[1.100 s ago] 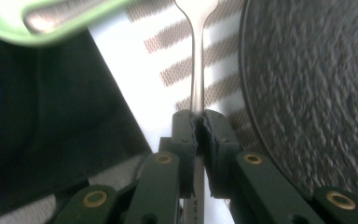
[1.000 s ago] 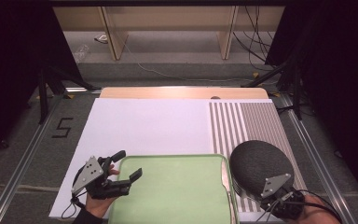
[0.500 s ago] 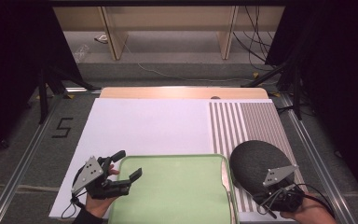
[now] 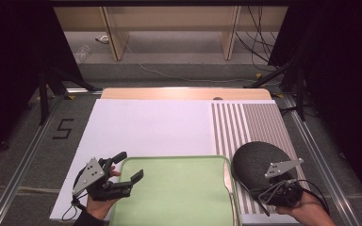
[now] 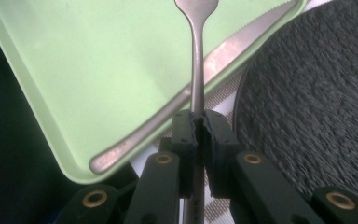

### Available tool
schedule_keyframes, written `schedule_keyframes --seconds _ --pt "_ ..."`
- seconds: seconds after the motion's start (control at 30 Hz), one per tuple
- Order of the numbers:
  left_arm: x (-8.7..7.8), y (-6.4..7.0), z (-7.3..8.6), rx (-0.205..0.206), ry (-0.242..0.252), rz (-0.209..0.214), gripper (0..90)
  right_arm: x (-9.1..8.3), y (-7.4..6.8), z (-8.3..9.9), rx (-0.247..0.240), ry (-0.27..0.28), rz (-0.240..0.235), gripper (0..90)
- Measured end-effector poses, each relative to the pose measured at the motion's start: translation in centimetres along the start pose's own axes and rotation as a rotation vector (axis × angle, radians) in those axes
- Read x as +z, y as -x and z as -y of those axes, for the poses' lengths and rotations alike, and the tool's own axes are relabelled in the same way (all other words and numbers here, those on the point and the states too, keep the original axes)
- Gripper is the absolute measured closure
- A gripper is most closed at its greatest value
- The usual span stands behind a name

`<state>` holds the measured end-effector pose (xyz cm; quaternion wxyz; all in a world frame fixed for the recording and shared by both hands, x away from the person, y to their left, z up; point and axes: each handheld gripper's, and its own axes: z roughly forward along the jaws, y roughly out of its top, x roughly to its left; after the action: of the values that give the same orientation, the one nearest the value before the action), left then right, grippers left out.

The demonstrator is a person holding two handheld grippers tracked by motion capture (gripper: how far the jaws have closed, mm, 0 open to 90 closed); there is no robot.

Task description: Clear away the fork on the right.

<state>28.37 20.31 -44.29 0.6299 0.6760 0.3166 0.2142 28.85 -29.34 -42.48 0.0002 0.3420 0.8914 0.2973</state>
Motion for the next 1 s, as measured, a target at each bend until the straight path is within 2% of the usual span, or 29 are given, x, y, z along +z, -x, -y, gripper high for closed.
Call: schedule_keyframes --seconds 0.3,0.77,1.0 --pt "0.0 0.0 0.0 -0.001 0.002 -0.001 14.9 0.3 -0.2 -1.3 0.055 0.068 -0.046 83.9" --pt "-0.1 0.0 0.0 -0.001 0.006 -0.004 14.9 1.3 -1.0 -3.1 0.094 0.111 -0.088 83.9" --pt "-0.1 0.0 0.0 0.0 0.004 -0.003 14.9 2.1 -2.4 -4.1 0.076 0.109 -0.116 83.9"
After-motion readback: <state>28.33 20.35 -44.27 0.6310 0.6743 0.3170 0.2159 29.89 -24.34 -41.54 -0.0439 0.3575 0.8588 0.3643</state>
